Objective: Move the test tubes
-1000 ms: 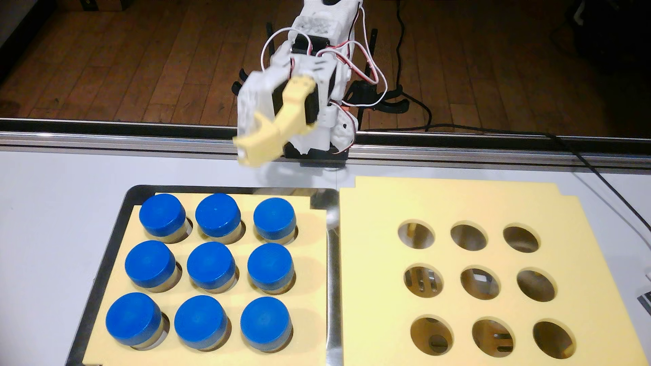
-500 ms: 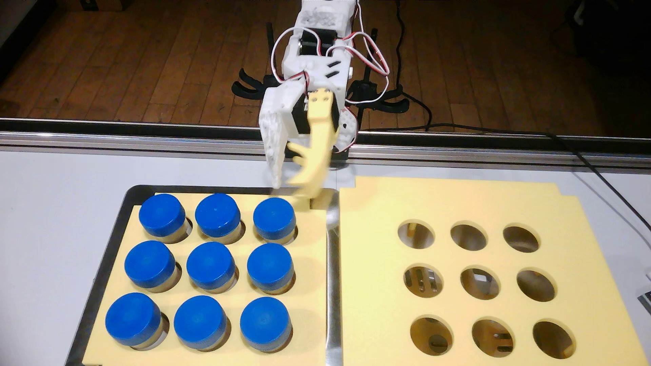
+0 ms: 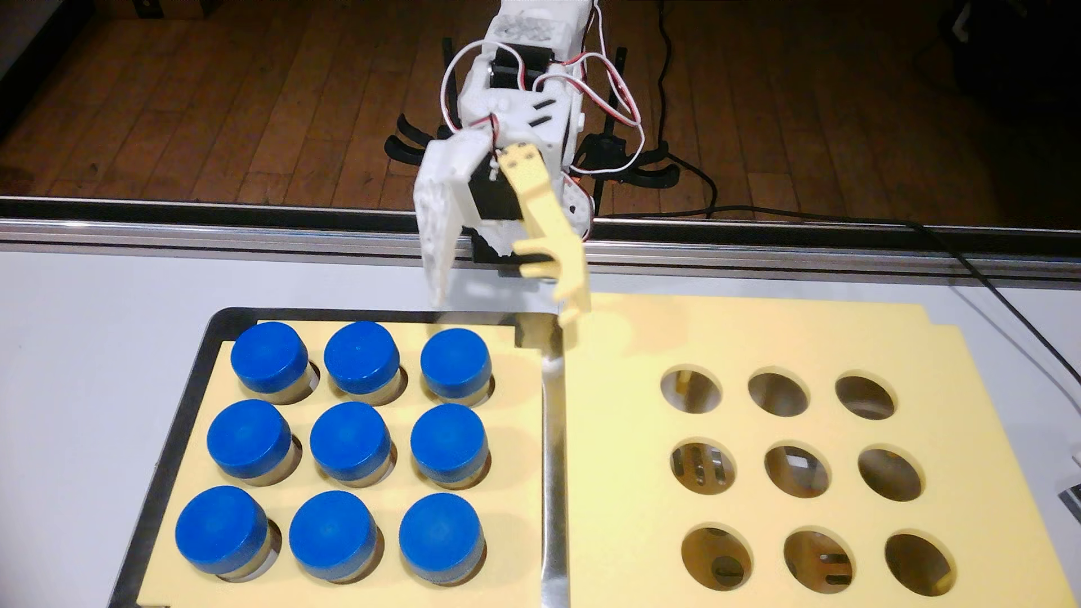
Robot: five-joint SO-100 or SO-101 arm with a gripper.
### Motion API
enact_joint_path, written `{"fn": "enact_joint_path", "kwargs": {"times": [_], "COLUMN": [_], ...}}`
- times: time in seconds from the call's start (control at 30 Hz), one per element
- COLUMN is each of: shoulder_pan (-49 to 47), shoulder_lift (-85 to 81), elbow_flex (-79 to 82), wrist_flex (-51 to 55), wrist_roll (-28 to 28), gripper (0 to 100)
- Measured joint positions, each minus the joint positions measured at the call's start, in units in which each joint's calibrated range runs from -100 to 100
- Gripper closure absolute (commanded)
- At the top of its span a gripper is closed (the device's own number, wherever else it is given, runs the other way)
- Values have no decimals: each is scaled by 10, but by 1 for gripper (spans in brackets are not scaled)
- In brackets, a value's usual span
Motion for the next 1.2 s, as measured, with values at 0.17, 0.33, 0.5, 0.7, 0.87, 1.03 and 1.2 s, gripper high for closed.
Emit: {"fn": "enact_joint_path", "kwargs": {"times": [0.17, 0.33, 0.5, 0.7, 0.87, 1.03, 1.2], "shoulder_pan": [11, 17, 20, 20, 19, 18, 29], "shoulder_lift": [81, 162, 207, 208, 208, 208, 210], "elbow_flex": [-18, -84, -114, -114, -114, -134, -254], "wrist_flex": [-54, -63, -63, -63, -63, -46, 105], "wrist_roll": [0, 0, 0, 0, -1, -1, -1], "gripper": [63, 64, 77, 84, 88, 90, 90]}}
